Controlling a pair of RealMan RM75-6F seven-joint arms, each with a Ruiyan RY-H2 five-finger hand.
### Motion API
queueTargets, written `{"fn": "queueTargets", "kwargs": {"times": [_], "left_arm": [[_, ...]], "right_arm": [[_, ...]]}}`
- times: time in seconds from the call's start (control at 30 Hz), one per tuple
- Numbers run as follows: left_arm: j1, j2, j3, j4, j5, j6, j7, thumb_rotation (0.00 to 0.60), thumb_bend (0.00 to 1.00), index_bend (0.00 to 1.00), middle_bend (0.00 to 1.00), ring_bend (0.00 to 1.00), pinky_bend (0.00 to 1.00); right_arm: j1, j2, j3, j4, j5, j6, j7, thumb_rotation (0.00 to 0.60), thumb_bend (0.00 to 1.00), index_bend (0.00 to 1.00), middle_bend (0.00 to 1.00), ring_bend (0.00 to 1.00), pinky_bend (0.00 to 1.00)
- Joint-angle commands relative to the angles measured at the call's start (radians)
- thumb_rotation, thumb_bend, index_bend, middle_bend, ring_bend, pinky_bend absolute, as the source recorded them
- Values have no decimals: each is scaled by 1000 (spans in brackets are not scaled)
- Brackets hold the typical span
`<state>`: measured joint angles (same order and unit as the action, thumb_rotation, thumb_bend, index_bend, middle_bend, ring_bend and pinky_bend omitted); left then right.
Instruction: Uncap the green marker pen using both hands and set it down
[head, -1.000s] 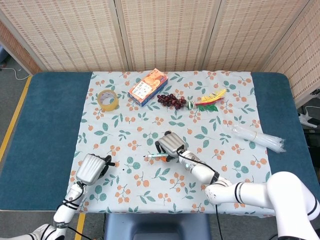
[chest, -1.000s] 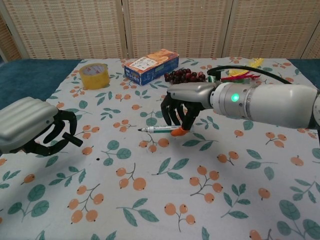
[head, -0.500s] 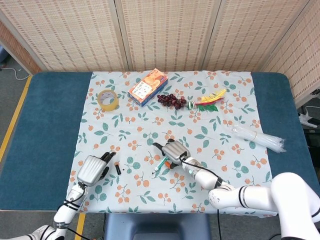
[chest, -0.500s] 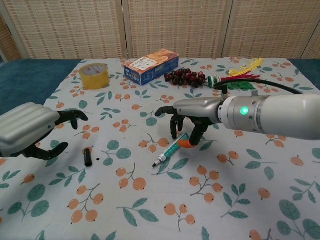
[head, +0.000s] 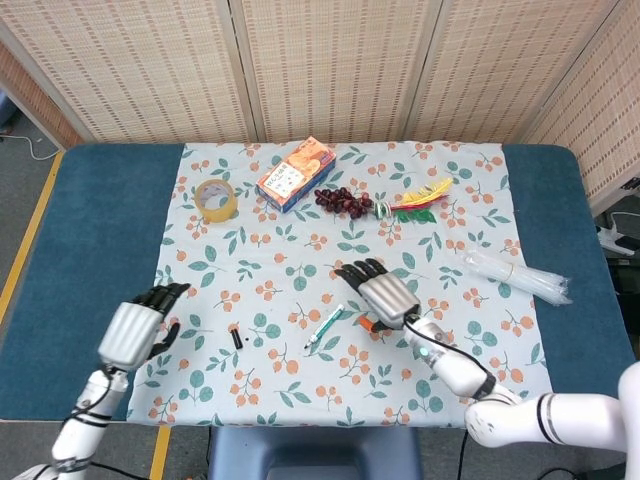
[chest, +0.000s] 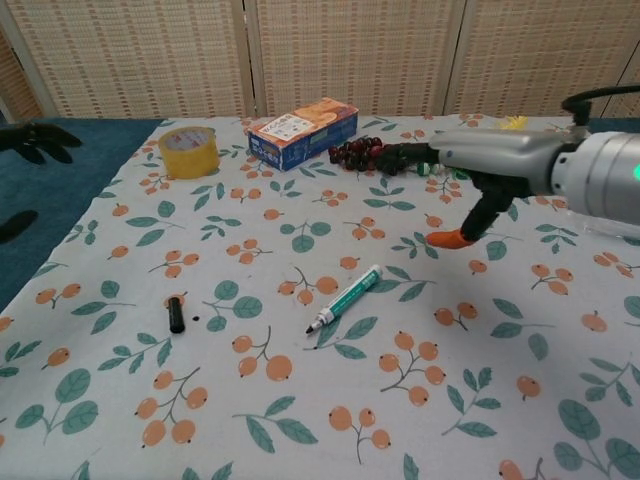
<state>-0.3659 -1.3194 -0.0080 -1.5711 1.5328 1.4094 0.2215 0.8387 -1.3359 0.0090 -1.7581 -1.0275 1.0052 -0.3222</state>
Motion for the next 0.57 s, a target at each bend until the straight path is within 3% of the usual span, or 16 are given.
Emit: {"fn": "queueTargets", "kwargs": {"times": [0.03,0.17,0.3,0.43,0.57], "left_arm": [[140,187,71,-87,-17,101,-171,600,434,97,136,80,289],[233,169,89,-3,-37,183,-264,600,433,86,123,23,199],[259,178,94,21,-58,173,-204,600,434,48,87,0,138],[258,179,87,21,-76,129,-213,600,432,28,49,0,128],[256,174,76,19,-52,129,-202,600,430,14,13,0,127]], "right_arm": [[-252,142,-159,-112,-252,347,-93,600,245,0,1,0,0],[-418,148,-242,-64,-349,542,-175,600,246,0,0,0,0],[-565,136,-264,-17,-387,702,-173,600,239,0,0,0,0],[-632,157,-248,-8,-375,733,-103,600,227,0,0,0,0],[-658,196,-224,-33,-373,731,-117,600,207,0,0,0,0]]}}
